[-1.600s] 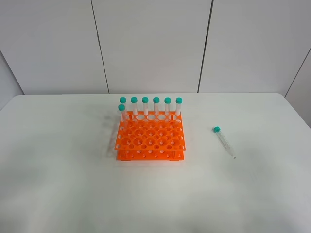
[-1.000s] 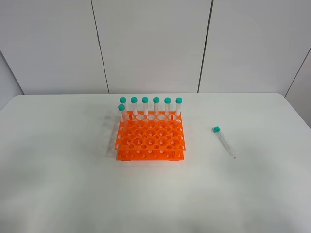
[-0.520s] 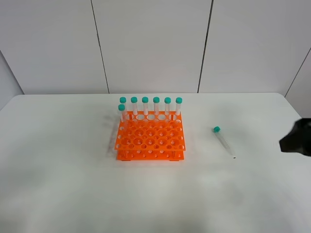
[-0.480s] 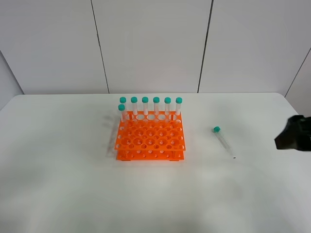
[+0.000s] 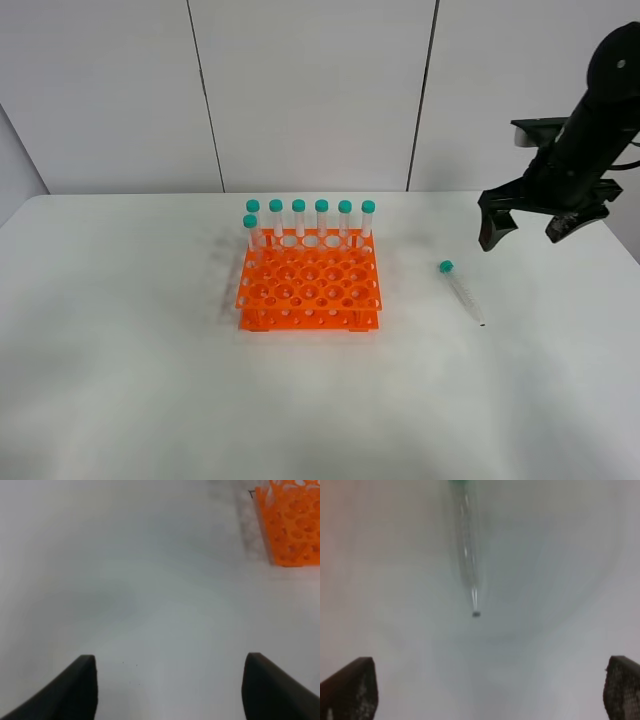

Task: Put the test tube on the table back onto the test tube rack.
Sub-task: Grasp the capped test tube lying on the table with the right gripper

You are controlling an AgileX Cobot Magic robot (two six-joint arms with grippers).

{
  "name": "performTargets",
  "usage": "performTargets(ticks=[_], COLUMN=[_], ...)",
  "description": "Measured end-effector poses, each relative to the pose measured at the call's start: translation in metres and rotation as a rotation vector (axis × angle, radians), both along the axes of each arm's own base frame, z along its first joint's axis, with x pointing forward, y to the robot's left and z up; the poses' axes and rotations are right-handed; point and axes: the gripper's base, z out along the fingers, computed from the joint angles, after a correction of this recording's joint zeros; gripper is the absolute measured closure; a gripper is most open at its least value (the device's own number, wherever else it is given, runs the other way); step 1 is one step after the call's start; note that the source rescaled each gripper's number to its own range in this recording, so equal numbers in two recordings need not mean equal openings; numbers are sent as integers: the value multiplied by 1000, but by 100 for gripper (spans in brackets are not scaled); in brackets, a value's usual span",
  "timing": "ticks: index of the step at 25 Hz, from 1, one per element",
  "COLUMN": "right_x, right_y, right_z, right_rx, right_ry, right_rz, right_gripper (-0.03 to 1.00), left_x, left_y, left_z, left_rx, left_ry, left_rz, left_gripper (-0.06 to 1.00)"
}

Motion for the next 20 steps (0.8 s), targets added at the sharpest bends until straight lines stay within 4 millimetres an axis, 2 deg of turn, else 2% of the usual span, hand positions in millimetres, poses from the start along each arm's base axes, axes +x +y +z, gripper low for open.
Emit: performTargets(ticks=[4, 7, 13, 20], right_x=[29, 41, 51, 53], right_y=[20, 31, 27, 22], right_z=[-25, -49, -80, -99], right_rx=[-13, -11, -14, -20], right_ry=[27, 63, 107, 147], right_rz=[86, 105, 50, 36], right_gripper=[-3, -3, -3, -3], left_x=[0, 0, 0, 0], left_y=[0, 0, 0, 0], left_z=[0, 0, 0, 0], left_rx=[0, 0, -1, -1], left_ry=[0, 0, 0, 0], left_rz=[0, 0, 0, 0], left_gripper=[14, 14, 14, 14])
